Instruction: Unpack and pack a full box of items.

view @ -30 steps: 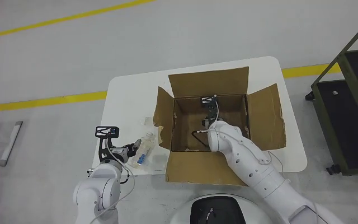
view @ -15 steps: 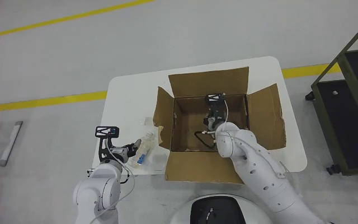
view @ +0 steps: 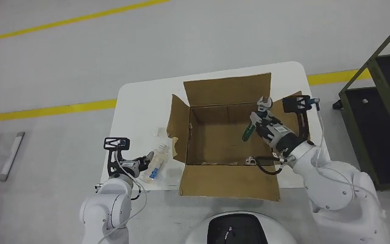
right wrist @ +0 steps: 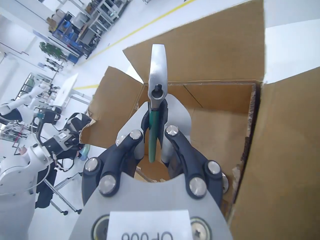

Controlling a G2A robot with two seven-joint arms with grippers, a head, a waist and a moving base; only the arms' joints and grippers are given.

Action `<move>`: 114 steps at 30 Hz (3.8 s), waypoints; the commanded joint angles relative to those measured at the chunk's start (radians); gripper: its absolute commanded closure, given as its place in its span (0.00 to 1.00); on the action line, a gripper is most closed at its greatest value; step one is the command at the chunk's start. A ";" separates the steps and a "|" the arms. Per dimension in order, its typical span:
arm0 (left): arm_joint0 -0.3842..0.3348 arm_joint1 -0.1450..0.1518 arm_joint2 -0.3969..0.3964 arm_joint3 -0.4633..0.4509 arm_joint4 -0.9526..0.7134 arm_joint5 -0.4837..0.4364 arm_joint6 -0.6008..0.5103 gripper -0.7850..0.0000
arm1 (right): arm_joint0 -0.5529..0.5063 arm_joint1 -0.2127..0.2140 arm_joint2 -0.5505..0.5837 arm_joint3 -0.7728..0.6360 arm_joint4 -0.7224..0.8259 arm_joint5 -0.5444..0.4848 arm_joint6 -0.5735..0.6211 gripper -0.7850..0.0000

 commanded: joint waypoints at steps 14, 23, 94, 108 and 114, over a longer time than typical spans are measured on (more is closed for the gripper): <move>0.000 0.000 0.000 0.000 0.000 0.000 0.000 0.00 | -0.006 0.002 0.034 0.001 0.029 0.004 -0.010 1.00; 0.000 0.000 0.000 0.000 0.000 0.000 0.000 0.00 | -0.011 0.018 0.218 -0.045 0.112 0.054 -0.032 1.00; 0.000 0.000 0.000 0.000 0.000 0.000 0.000 0.00 | 0.008 0.119 0.173 0.336 -0.255 0.112 0.306 0.00; 0.000 0.000 0.000 0.000 0.000 0.000 0.000 0.00 | -0.155 0.090 0.252 0.183 -0.054 0.398 -0.174 1.00; 0.000 0.000 0.000 0.000 0.000 0.000 0.000 0.00 | -0.168 0.087 0.238 0.174 -0.039 0.419 -0.172 1.00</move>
